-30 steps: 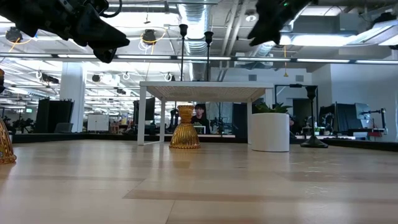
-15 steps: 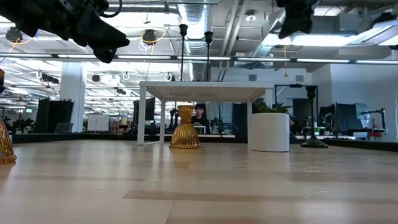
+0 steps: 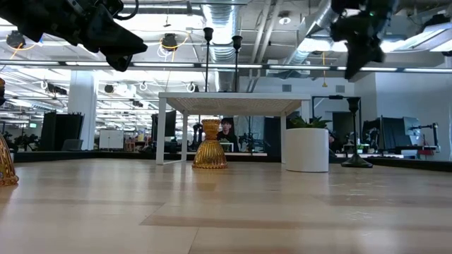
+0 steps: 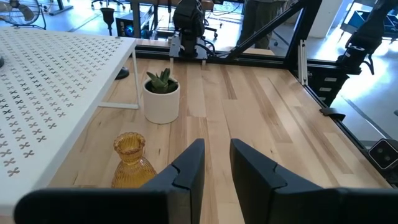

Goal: Pick & Place candle stick holders
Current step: Put the black candle holder on the shelf

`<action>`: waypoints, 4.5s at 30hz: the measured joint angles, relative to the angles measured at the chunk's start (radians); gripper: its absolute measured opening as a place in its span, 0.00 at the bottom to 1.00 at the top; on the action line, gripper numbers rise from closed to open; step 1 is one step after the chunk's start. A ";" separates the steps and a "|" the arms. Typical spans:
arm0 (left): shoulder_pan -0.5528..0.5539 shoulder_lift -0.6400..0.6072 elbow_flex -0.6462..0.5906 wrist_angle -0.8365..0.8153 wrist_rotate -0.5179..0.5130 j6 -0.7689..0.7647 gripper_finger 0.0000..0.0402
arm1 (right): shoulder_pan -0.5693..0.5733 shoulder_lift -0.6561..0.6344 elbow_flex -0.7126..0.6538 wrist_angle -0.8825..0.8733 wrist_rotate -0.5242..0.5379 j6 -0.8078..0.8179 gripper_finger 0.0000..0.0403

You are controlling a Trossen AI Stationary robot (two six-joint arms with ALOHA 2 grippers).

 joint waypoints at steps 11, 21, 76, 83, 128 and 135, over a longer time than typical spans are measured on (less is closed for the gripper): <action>0.000 0.000 0.000 0.000 0.000 0.000 0.19 | 0.067 -0.260 -0.297 0.070 0.027 0.266 0.00; 0.000 0.000 0.000 0.000 0.000 0.073 0.19 | 0.166 -0.391 -0.532 0.197 0.198 0.417 0.00; 0.000 0.000 0.000 0.000 0.000 0.068 0.19 | 0.222 -0.211 -0.585 0.422 0.443 0.559 0.04; 0.000 0.000 0.000 0.000 0.000 0.068 0.19 | 0.211 -0.162 -0.584 0.447 0.509 0.616 0.27; 0.000 0.000 0.000 0.000 0.000 0.068 0.19 | 0.163 0.069 -0.542 0.651 0.634 0.460 0.02; 0.000 0.000 0.000 0.000 0.000 0.068 0.19 | 0.194 0.007 -0.437 0.544 0.635 0.421 0.01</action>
